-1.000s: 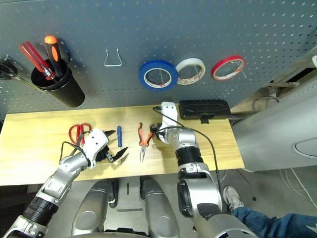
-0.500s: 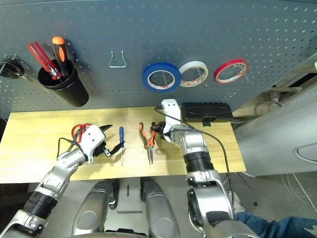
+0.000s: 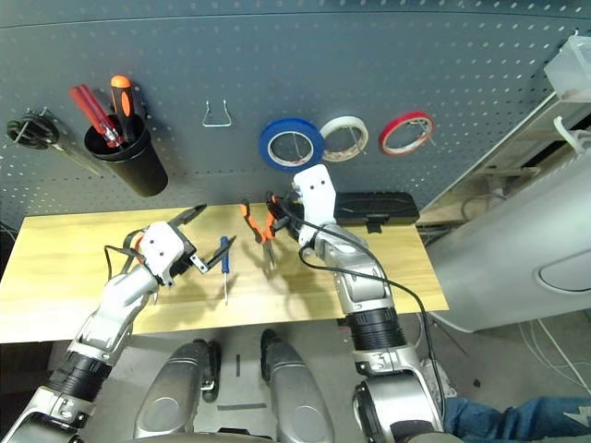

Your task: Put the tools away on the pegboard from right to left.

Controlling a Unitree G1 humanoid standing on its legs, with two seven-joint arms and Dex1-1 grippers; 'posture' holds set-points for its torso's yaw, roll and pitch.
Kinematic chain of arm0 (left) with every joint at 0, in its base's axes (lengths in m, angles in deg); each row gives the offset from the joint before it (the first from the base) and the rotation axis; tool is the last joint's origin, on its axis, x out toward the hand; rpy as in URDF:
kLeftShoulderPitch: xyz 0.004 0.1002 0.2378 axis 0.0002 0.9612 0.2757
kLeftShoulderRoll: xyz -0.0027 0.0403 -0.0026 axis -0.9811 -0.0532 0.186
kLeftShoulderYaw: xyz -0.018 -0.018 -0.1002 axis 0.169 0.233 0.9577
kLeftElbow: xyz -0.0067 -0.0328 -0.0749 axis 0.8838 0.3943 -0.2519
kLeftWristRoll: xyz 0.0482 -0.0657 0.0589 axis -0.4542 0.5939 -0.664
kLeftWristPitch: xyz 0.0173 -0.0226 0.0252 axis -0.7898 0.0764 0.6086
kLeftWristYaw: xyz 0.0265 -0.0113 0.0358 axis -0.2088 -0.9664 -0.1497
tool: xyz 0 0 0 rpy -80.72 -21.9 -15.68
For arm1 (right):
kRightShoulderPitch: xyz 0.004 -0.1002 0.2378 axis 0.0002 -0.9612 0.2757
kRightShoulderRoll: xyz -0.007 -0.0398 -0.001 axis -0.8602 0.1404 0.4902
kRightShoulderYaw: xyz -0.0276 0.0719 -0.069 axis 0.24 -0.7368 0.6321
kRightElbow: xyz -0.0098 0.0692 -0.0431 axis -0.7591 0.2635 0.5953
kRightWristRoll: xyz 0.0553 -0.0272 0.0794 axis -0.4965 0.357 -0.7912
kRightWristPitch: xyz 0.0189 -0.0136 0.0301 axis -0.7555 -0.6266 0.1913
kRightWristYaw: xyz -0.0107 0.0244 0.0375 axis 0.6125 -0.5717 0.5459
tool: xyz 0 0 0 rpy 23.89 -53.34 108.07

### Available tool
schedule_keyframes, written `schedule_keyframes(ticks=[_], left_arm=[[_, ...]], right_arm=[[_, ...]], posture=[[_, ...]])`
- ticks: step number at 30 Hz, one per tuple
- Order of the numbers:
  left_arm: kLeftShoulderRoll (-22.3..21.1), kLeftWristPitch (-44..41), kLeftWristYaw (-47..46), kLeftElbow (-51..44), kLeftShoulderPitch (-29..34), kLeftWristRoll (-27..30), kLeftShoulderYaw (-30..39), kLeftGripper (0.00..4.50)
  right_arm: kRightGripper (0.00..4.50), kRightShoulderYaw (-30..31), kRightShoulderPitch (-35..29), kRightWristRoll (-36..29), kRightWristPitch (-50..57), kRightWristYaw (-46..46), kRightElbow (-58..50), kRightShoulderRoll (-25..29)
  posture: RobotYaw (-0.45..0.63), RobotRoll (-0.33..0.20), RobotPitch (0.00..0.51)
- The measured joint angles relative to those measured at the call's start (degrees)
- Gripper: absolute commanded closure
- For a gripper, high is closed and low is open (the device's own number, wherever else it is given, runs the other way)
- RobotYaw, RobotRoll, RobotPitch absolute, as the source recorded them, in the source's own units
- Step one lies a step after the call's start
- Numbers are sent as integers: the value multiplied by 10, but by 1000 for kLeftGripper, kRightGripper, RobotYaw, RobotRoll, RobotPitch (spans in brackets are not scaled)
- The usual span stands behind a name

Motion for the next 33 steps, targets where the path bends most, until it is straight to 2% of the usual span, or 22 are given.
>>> schedule_keyframes(ticks=[11,17,24,33], left_arm=[[5,-4,-5,-27,9,1,3,0],[5,-51,-7,-48,11,18,16,0],[6,-73,-8,-66,11,21,21,0],[15,-92,-5,-73,7,31,22,0]], right_arm=[[4106,-10,32,-8,-65,7,22,-17],[4106,-6,42,-25,-85,35,14,-37],[4106,-12,69,-42,-89,25,-12,-64],[4106,-49,141,-76,-82,-13,-50,-83]], posture=[[137,0,199],[137,0,201],[128,0,200],[115,0,201]])
